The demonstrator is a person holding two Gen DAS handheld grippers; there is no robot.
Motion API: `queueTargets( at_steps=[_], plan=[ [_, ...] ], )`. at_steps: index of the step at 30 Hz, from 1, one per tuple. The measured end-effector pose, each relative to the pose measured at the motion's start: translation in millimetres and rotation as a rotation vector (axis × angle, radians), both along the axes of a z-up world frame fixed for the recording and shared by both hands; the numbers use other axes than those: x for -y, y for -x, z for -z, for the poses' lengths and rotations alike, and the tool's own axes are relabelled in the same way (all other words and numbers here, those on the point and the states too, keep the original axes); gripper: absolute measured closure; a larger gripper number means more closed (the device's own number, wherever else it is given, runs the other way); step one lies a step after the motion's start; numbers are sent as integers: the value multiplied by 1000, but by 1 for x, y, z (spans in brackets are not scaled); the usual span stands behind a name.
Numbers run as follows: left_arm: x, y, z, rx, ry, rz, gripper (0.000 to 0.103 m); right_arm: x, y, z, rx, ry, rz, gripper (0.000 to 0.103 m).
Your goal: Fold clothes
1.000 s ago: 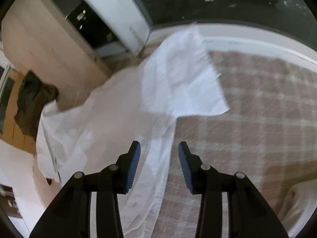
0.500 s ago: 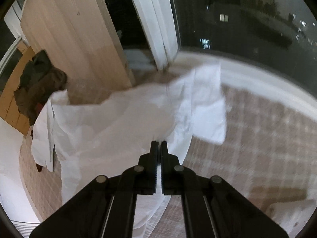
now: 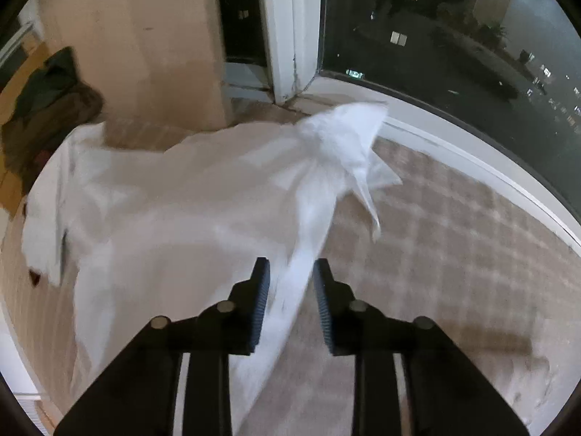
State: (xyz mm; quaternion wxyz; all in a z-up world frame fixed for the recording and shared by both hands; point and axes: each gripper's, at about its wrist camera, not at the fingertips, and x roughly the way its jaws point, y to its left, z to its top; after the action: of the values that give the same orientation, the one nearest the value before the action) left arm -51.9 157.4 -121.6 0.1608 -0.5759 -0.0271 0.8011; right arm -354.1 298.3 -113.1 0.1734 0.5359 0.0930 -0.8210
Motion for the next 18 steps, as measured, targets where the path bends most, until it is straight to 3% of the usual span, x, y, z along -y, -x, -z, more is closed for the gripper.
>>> queueTargets(
  at_steps=[3,5,8,12,14,16,18],
  plan=[
    [38,9,13,-13,41,-48,59,11,-50,-12,58,78,-85,77],
    [51,26,27,-12,24,-59,59,27,-83,-19,113,142,-146,74],
    [60,50,50,6,-31,-22,59,66,-115,-23,171,195,-209,56],
    [61,69,72,32,-43,46,59,127,-136,-13,160,126,-247,56],
    [65,70,62,23,-131,75,59,146,-143,-2,186,85,-245,56],
    [62,67,50,18,-215,128,55,146,-153,2,195,58,-219,56],
    [45,66,47,11,-191,224,51,126,-166,1,187,36,-149,56]
  ],
)
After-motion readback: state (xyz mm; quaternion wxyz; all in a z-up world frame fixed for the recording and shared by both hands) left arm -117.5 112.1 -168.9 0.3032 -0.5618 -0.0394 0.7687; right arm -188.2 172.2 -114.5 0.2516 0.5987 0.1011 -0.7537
